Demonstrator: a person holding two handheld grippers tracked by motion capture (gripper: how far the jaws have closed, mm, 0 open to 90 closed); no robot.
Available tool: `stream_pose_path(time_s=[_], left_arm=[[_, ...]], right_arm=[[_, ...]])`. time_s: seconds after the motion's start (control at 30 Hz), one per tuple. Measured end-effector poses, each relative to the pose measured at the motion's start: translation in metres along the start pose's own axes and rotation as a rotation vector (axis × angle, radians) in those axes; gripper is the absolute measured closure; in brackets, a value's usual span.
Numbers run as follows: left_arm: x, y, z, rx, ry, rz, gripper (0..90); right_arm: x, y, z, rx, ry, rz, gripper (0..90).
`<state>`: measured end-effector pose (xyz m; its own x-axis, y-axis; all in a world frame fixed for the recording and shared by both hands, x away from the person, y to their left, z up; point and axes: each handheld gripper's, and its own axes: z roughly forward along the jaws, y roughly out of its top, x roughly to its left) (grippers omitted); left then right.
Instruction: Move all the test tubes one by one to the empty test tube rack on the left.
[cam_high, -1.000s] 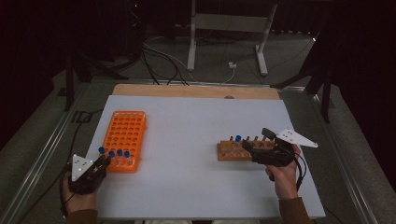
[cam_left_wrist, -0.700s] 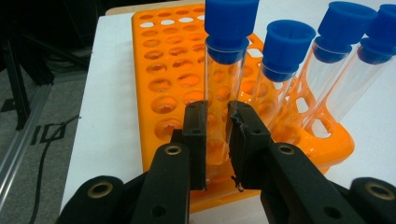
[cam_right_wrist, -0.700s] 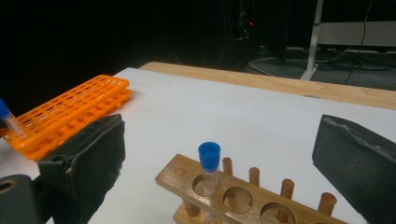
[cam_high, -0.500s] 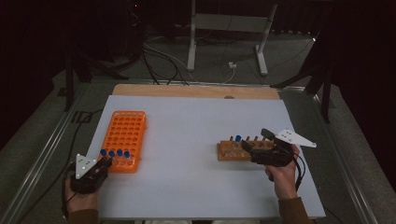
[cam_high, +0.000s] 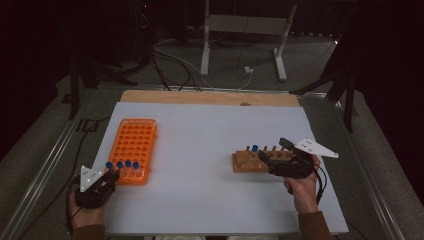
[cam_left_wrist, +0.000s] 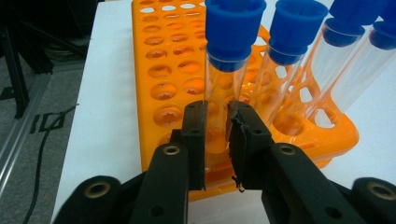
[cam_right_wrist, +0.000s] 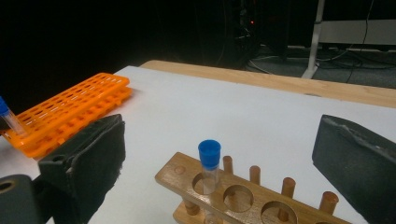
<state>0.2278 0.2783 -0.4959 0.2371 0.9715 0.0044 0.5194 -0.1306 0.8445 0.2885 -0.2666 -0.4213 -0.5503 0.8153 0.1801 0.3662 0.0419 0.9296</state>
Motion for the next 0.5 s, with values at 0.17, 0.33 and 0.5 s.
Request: stream_pose_path(time_s=[0.17, 0.33, 0.5], left_arm=[[0.003, -0.002, -0.006, -0.008, -0.011, -0.017, 70.7], [0.002, 0.001, -0.018, -0.050, -0.019, -0.039, 61.8], [-0.002, 0.006, -0.029, -0.119, -0.051, -0.035, 46.3]], right_arm=[[-0.001, -0.001, 0.001, 0.003, -0.001, 0.002, 2.5], [-0.002, -0.001, 0.001, 0.003, -0.004, 0.006, 2.5], [-0.004, -0.002, 0.003, 0.013, -0.015, 0.002, 3.7]])
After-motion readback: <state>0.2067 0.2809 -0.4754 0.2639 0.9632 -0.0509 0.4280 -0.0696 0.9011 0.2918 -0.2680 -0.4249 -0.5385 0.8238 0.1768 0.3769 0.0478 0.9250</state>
